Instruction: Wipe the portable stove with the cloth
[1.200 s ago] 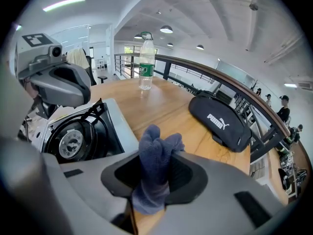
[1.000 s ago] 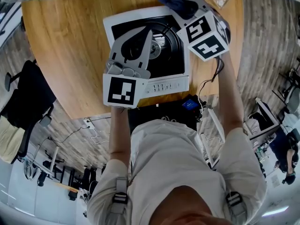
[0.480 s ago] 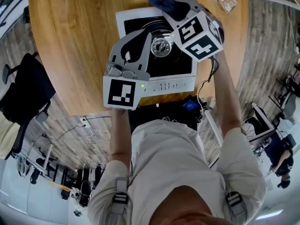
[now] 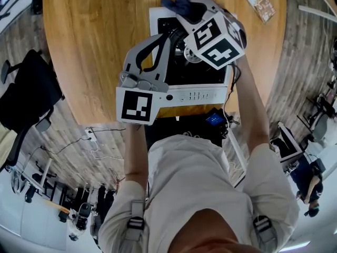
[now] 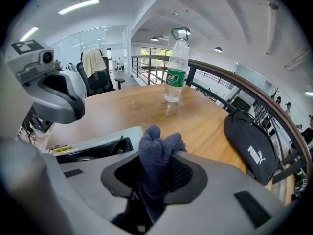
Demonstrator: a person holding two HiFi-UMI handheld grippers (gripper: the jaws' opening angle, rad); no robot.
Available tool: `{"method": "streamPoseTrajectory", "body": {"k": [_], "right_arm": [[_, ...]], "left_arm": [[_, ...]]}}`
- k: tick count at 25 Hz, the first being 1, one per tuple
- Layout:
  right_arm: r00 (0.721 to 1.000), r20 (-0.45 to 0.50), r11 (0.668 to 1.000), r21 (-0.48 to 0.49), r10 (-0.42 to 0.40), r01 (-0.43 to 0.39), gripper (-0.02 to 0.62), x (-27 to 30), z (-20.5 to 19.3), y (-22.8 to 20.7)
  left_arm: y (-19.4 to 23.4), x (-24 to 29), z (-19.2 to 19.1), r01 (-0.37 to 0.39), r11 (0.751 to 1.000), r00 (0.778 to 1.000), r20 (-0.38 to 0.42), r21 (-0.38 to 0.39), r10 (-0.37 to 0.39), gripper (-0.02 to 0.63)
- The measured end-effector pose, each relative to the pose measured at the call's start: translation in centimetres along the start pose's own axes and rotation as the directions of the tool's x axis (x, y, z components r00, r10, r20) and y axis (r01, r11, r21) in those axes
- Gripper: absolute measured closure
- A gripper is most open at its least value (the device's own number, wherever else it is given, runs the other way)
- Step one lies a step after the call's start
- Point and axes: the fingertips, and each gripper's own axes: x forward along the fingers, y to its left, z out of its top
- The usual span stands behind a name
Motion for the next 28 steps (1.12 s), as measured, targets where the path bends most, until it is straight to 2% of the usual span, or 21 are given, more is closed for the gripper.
{"method": "streamPoseTrajectory", "body": {"k": [10, 13, 16, 20, 24, 28], "right_arm": [[0.999, 0.025, 1.0, -0.022, 0.022, -0.021, 0.463, 1.7, 3.3, 2.1], [0.998, 0.049, 0.999, 0.019, 0.027, -0.028, 0.465, 1.9, 3.9, 2.1], [0.994, 0.086, 0.994, 0.082, 0.061, -0.068, 0.463, 2.0, 4.6, 2.3], [0.99, 0.117, 0.991, 0.091, 0.085, -0.096, 0.462, 2.4, 5.9, 3.2], [0.975, 0.19, 0.983, 0.122, 0.112, -0.137, 0.46, 1.6, 7.9, 4.1], [0.956, 0.266, 0.971, 0.164, 0.126, -0.173, 0.46, -0.1, 9.8, 5.0]], "left_arm": [[3.0, -2.4, -1.1, -0.065, 0.996, 0.998, -0.004, -0.053, 0.065, 0.586], [3.9, -2.8, -1.6, -0.085, 0.995, 0.996, -0.012, -0.059, 0.085, 0.586], [4.4, -3.1, -1.8, -0.092, 0.994, 0.996, -0.016, -0.058, 0.091, 0.584], [4.3, -3.1, -1.8, -0.089, 0.995, 0.996, -0.024, -0.041, 0.088, 0.584], [4.3, -3.2, -1.6, -0.103, 0.995, 0.994, -0.029, -0.009, 0.102, 0.578], [4.7, -3.1, -1.7, -0.109, 0.994, 0.993, -0.045, 0.018, 0.11, 0.454]]}}
